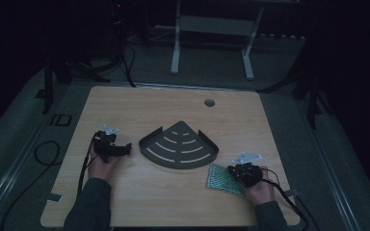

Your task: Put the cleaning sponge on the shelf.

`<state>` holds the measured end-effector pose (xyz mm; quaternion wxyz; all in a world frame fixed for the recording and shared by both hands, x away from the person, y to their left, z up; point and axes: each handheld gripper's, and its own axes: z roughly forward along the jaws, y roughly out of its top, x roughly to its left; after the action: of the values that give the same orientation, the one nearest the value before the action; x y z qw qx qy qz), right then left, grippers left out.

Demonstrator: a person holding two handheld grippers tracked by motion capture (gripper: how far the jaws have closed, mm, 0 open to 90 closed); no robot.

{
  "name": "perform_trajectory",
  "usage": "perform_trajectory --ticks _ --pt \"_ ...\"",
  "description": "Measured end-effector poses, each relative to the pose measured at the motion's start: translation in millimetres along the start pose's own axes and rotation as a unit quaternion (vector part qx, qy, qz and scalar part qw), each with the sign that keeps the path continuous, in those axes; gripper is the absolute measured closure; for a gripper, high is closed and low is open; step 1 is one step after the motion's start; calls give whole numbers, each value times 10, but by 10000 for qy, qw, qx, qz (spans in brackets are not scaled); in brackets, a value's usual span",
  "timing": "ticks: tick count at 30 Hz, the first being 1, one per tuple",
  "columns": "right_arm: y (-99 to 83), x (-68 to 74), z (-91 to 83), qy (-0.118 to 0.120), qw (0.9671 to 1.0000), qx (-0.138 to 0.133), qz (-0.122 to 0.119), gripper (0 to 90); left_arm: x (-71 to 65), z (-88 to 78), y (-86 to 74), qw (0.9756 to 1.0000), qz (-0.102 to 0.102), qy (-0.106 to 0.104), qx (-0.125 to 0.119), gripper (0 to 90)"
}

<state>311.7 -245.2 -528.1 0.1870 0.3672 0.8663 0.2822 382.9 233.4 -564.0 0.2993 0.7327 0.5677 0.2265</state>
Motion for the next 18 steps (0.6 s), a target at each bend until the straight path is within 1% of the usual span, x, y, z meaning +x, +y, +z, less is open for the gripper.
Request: perform_trajectory --ticks 4,11,15,18 --pt "-29 11 -40 -26 10000 50 22 899 0 0 0 10000 0 0 0 66" --pt "-82 25 -90 -5 10000 67 37 898 0 0 0 10000 1 1 0 66" --pt "-71 30 -102 9 9999 107 34 896 0 0 0 10000 1 1 0 66" --pt "-36 16 -131 23 10000 86 45 860 0 0 0 10000 0 1 0 66"
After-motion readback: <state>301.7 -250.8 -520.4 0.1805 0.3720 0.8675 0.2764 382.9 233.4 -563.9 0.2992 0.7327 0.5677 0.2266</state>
